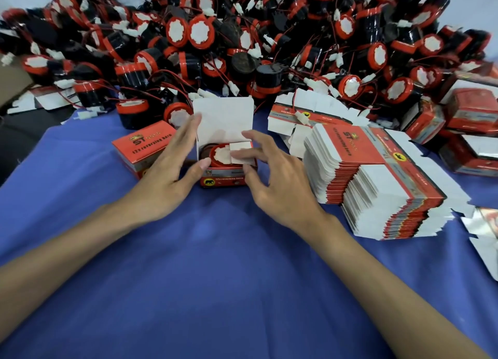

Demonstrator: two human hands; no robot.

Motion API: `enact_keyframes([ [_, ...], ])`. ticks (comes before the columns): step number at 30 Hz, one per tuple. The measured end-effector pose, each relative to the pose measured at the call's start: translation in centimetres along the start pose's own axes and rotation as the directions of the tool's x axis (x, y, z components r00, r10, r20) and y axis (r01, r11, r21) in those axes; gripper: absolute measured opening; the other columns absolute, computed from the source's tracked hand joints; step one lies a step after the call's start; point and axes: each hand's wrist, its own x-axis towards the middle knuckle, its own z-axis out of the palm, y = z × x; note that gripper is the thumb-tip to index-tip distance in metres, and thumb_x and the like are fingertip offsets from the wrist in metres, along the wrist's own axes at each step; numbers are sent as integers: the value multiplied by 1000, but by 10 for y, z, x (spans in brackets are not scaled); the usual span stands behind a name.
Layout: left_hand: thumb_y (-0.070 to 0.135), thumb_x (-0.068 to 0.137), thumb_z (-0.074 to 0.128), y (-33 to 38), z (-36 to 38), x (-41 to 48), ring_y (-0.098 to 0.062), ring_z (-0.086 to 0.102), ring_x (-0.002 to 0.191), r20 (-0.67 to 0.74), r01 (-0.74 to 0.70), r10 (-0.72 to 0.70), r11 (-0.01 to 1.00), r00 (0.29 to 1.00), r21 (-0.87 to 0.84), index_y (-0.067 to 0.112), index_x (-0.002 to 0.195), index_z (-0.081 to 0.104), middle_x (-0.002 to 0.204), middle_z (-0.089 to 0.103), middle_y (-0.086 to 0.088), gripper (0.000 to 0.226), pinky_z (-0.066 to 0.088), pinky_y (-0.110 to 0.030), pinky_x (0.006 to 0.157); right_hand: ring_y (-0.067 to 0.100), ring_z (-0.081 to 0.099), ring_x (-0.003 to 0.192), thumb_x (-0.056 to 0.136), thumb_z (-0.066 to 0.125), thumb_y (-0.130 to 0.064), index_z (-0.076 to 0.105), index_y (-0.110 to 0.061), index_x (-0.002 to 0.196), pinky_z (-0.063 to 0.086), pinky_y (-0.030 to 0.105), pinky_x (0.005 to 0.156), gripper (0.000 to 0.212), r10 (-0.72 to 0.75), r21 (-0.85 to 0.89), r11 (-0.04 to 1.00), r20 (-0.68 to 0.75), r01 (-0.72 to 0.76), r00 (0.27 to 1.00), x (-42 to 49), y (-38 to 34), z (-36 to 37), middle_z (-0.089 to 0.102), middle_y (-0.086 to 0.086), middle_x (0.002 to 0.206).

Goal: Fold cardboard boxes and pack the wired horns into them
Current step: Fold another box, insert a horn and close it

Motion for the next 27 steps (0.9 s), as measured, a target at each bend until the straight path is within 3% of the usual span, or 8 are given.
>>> enact_keyframes([
  [5, 46, 95, 43, -2, 0, 2, 15, -5, 141, -34, 37, -35, 999, 999, 35, 31, 149, -2, 149, -5, 37, 72, 4, 0, 108, 13, 58, 108, 86, 61, -6, 49, -8, 134, 51, 35, 86, 49, -61, -47, 997, -14, 61, 998, -2, -1, 3, 68, -6, 114],
  [8, 27, 97, 51, 2, -1, 3, -8, 18, 143, -130, -54, 78, 983, 988, 178, 6, 152, 19, 156, 15, 2, 66, 15, -9, 114, 18, 59, 108, 86, 62, -5, 53, -5, 130, 51, 37, 88, 45, -93, -60, 994, -14, 92, 996, -2, 0, 4, 67, -1, 114],
  [10, 17, 92, 55, 5, 0, 2, -17, 34, 126, -219, -88, 156, 953, 963, 291, -4, 145, 34, 138, 36, -22, 61, 23, -11, 110, 19, 59, 108, 85, 62, -5, 55, -5, 128, 51, 37, 87, 44, -97, -56, 994, -6, 96, 995, -2, 1, 4, 68, 0, 114],
  [12, 17, 92, 54, 7, 1, 2, -19, 43, 115, -211, -75, 135, 960, 968, 269, -4, 146, 32, 124, 44, -17, 62, 34, -18, 105, 19, 59, 108, 85, 61, -4, 56, -5, 127, 50, 36, 86, 42, -95, -55, 994, 3, 95, 995, -2, 2, 3, 68, 1, 113],
  [15, 26, 100, 48, 6, 0, 2, -12, 45, 122, -129, -27, 50, 984, 990, 176, 7, 152, 21, 131, 49, -1, 62, 35, -14, 101, 19, 59, 108, 85, 61, -4, 55, -5, 128, 50, 36, 87, 43, -74, -52, 996, 18, 75, 997, -2, 1, 3, 68, 1, 113],
  [18, 23, 99, 46, 3, -1, 3, -10, 42, 122, -107, -46, 72, 973, 992, 227, 4, 143, 41, 131, 51, 4, 49, 23, -2, 100, 18, 58, 111, 86, 61, -5, 50, -7, 133, 50, 37, 89, 48, -42, -30, 999, 37, 43, 998, -2, 0, 2, 68, -2, 116],
  [23, 24, 98, 44, 2, -4, 3, -12, 46, 118, -54, -85, 100, 969, 993, 232, 3, 120, 64, 124, 58, 2, 37, 30, -15, 103, 9, 63, 96, 89, 57, -10, 18, -16, 151, 46, 21, 83, 74, 57, 45, 997, 64, -60, 996, 0, -3, 2, 68, -11, 115],
  [27, 37, 102, 31, 7, -3, 2, -21, 46, 119, -51, -79, 90, 978, 995, 191, 2, 117, 66, 125, 56, -2, 51, 27, -16, 103, 7, 63, 99, 90, 57, -10, 6, -17, 153, 49, 27, 89, 81, 104, 112, 988, 35, -108, 994, 3, -4, 1, 71, -11, 107],
])
